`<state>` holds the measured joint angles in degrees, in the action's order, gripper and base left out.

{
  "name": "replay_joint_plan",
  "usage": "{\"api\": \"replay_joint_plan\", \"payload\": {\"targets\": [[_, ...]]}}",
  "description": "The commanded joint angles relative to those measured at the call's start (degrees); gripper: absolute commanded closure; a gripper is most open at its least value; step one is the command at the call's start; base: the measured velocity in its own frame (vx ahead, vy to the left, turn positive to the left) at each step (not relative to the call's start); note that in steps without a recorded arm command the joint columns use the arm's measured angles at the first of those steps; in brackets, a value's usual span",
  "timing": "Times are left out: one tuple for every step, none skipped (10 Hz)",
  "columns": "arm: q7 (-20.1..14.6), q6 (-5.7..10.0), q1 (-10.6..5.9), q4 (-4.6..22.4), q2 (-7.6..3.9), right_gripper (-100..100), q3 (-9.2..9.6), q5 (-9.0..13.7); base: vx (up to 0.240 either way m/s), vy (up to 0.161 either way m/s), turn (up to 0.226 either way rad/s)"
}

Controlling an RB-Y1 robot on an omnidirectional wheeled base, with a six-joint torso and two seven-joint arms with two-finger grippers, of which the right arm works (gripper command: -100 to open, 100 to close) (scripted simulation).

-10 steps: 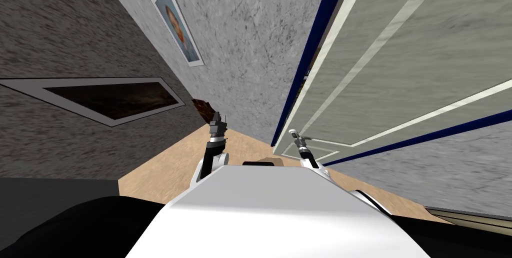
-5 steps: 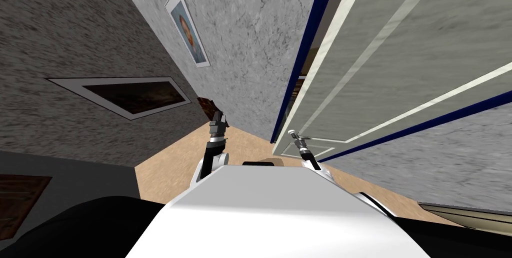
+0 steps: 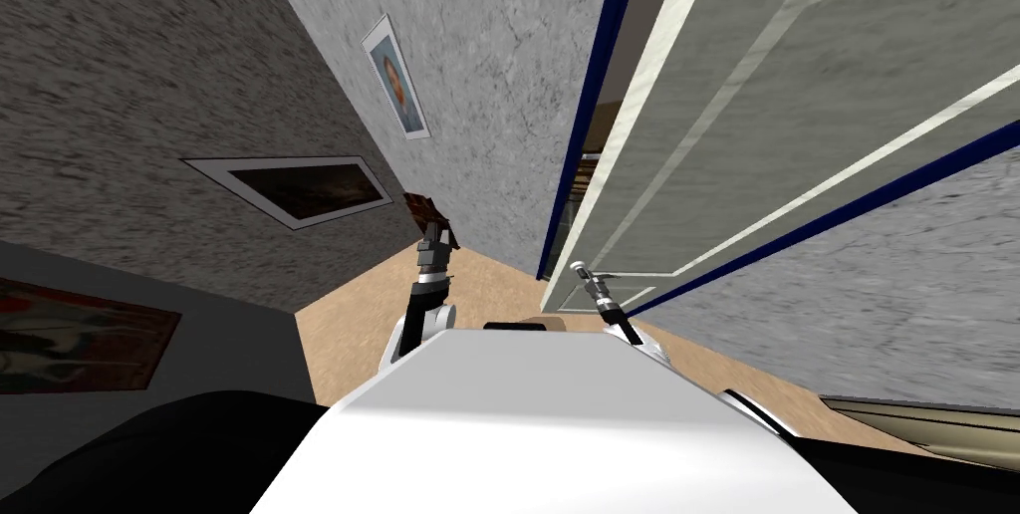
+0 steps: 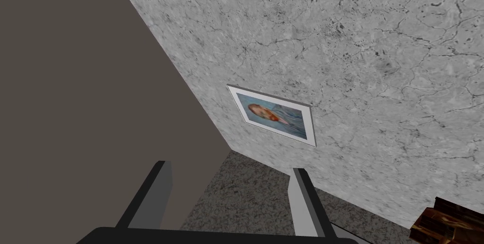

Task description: Pull the door open

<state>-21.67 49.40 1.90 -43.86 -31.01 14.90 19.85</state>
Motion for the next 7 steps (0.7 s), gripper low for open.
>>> {"api": "replay_joint_plan", "payload": {"targets": [[-0.73, 1.49, 0.79, 0.11, -0.92, 100, 0.85, 0.12, -0.119, -0.032, 0.14], [-1.2, 2.47, 1.31, 0.18, -1.53, 100, 1.41, 0.2, -0.217, -0.052, 0.181], [-1.73, 3.56, 1.89, 0.26, -2.21, 100, 2.03, 0.3, -0.216, -0.059, 0.2], [-2.0, 4.14, 2.2, 0.3, -2.57, 100, 2.36, 0.35, -0.186, -0.062, 0.109], [-2.28, 4.72, 2.51, 0.34, -2.93, 100, 2.69, 0.41, -0.142, -0.04, 0.059], [-2.82, 5.87, 3.12, 0.42, -3.66, 100, 3.34, 0.52, -0.162, -0.054, 0.113], [-3.33, 6.95, 3.69, 0.49, -4.34, 100, 3.96, 0.63, -0.196, -0.101, 0.17]]}}
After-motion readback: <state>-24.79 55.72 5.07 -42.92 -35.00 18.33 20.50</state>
